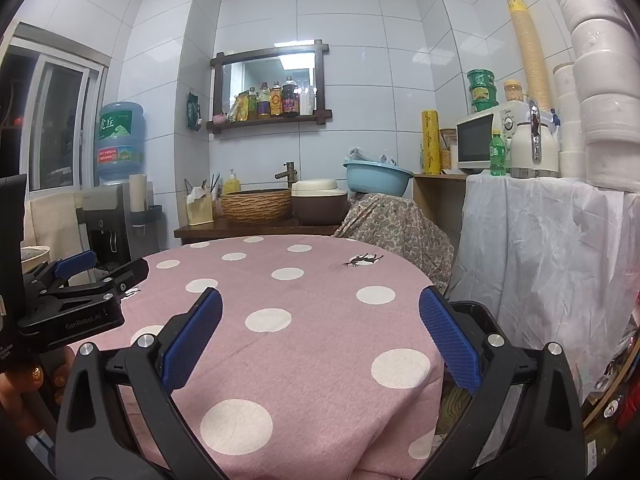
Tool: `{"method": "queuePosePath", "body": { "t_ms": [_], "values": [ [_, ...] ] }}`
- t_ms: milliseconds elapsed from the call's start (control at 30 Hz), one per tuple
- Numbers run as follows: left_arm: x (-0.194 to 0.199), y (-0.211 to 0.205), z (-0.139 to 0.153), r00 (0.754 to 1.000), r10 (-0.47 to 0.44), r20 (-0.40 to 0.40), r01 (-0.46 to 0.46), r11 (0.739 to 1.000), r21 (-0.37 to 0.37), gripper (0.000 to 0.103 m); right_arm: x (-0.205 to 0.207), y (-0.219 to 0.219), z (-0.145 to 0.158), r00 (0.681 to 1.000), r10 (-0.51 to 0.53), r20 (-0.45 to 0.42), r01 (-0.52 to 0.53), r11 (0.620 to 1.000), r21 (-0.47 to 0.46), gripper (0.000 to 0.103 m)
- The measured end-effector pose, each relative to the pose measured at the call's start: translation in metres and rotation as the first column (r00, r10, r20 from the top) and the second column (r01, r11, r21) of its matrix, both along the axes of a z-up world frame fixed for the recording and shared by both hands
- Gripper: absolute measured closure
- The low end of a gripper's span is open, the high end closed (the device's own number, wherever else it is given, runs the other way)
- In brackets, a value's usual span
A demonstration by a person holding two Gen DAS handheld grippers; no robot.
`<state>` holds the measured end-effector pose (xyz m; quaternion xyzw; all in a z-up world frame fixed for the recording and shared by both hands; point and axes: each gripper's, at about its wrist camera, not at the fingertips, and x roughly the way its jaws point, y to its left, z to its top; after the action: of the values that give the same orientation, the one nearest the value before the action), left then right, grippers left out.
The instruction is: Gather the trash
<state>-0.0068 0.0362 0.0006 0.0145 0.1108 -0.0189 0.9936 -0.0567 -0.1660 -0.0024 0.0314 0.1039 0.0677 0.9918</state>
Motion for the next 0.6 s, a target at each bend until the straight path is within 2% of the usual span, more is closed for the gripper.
{"method": "queuePosePath", "body": {
  "t_ms": [600],
  "values": [
    [0.0020,-0.0025,-0.0009,1.000,-0.003,-0.017,0.003,1.000,-0.001,0.005,0.0002,0.0004,-0.0007,1.000,0.000,-0.005,0.000,1.000,0.004,0.006]
  ]
}}
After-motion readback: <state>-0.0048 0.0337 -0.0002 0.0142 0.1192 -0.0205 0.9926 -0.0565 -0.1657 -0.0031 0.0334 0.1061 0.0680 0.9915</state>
